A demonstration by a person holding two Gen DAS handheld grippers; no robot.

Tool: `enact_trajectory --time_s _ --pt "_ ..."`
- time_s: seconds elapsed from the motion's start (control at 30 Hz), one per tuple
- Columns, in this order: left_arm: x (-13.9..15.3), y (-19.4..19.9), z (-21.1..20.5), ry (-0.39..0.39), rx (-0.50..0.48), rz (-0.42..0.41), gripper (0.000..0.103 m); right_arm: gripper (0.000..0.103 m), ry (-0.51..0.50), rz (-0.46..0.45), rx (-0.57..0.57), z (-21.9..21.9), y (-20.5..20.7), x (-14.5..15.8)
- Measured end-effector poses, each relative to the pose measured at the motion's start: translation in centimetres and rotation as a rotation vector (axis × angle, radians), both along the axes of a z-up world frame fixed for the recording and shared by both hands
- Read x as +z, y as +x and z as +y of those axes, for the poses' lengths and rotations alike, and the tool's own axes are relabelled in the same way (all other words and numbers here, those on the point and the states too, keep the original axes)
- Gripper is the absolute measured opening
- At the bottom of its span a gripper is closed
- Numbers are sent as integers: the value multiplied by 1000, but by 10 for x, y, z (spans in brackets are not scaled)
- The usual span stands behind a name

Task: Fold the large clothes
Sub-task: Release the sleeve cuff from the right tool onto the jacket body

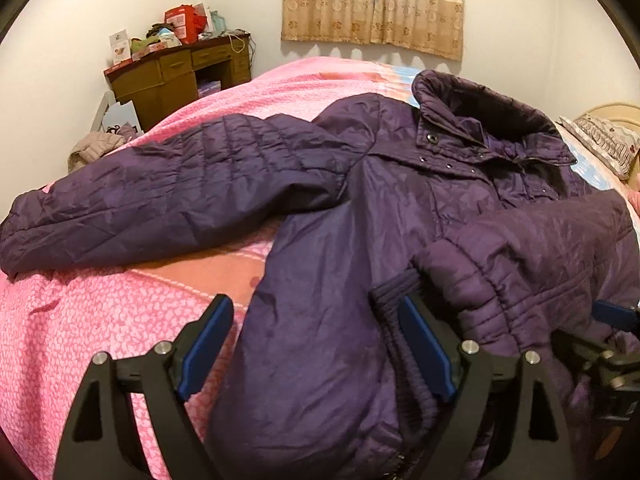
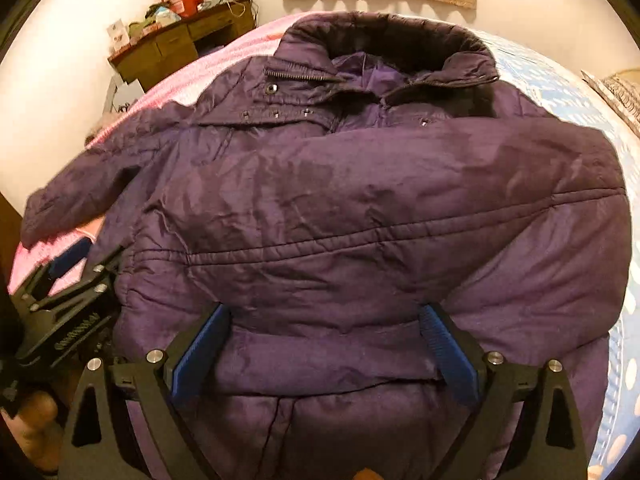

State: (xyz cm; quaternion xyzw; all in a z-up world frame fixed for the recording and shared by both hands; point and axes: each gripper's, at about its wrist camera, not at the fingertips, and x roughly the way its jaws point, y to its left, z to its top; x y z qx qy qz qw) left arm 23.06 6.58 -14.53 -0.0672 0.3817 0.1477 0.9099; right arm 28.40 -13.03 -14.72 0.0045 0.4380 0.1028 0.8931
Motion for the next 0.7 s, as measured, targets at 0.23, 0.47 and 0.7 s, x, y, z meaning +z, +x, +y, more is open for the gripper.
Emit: enact_trajectory --time_s 0.23,0.47,0.7 --pt "9 -11 11 -80 -1 -51 87 97 -64 -29 31 15 2 -17" --pt "27 -49 49 -154 109 -157 87 97 -86 -58 5 19 -3 -3" --pt "29 -55 81 -20 131 -26 87 97 -97 -165 129 63 -20 22"
